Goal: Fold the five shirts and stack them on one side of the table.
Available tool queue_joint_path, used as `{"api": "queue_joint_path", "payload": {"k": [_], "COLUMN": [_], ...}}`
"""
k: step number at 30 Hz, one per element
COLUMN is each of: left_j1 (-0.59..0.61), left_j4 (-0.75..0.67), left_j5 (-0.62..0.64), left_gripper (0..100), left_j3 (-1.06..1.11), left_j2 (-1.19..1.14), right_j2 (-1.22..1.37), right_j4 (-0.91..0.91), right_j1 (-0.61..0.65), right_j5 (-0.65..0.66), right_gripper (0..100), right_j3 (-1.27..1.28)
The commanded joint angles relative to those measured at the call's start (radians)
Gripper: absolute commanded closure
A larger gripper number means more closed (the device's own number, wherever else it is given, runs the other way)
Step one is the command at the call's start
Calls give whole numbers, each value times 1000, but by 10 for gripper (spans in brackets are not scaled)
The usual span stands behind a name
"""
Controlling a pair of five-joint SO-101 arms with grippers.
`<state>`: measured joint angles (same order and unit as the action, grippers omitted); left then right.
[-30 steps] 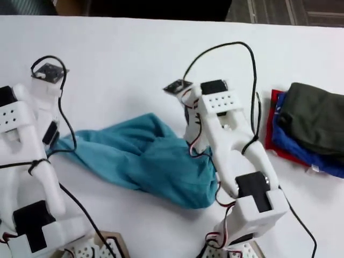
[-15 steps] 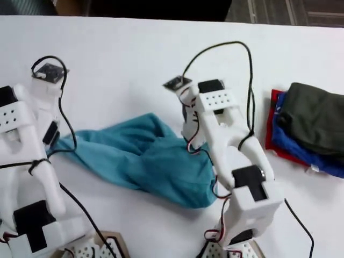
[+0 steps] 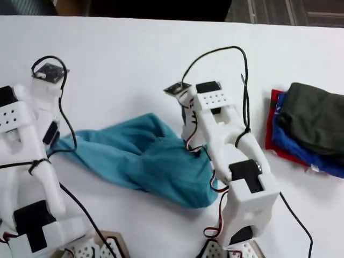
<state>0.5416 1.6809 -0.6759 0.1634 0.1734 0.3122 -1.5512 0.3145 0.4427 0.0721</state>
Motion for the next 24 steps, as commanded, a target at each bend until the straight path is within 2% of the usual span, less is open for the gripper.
{"api": "queue_joint_path", "payload": {"k": [1, 9, 17, 24], "left_j1": [-8, -8, -8, -9], "left_j4": [-11, -11, -37, -38], "left_j5": [-12, -12, -12, -12], "left_gripper": [959, 959, 959, 959], "left_j3": [-2, -7, -2, -2], "left_j2": [35, 35, 35, 35], "right_j2": [-2, -4, -12, -105], "right_j4": [1, 8, 16, -21], "right_j1": [-2, -1, -2, -2], "right_j5": [-5, 2, 3, 2], "right_gripper": [776, 783, 982, 978], "right_j3": [-15, 97, 110, -3]}}
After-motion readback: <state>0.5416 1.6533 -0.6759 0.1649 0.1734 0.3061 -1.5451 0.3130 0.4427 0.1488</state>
